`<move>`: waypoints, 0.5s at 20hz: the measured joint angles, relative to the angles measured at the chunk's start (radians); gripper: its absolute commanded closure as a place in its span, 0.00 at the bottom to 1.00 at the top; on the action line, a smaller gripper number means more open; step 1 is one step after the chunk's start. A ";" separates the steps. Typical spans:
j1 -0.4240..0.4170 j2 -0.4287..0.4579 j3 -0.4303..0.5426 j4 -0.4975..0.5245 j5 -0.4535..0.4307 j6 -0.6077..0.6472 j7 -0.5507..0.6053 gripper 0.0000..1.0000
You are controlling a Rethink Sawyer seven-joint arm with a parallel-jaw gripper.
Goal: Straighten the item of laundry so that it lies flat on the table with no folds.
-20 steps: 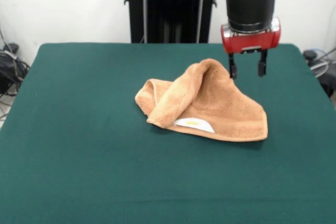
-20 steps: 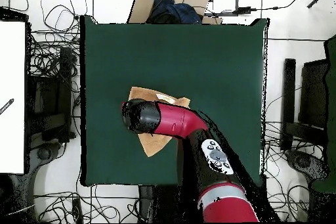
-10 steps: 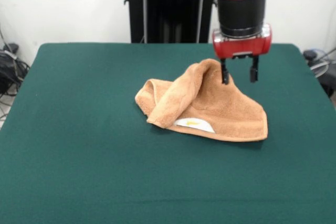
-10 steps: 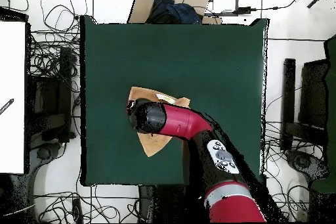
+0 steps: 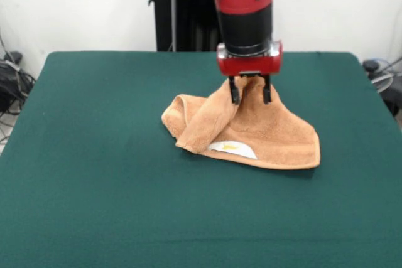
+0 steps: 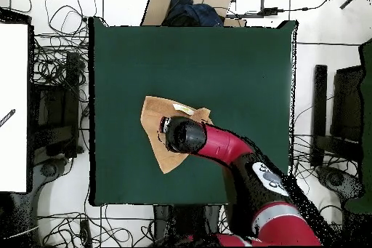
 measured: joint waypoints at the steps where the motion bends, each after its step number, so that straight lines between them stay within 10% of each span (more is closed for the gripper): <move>1: -0.006 0.004 0.000 0.002 -0.004 0.000 0.000 0.00; 10: -0.077 0.044 0.011 0.016 -0.034 0.000 0.000 0.00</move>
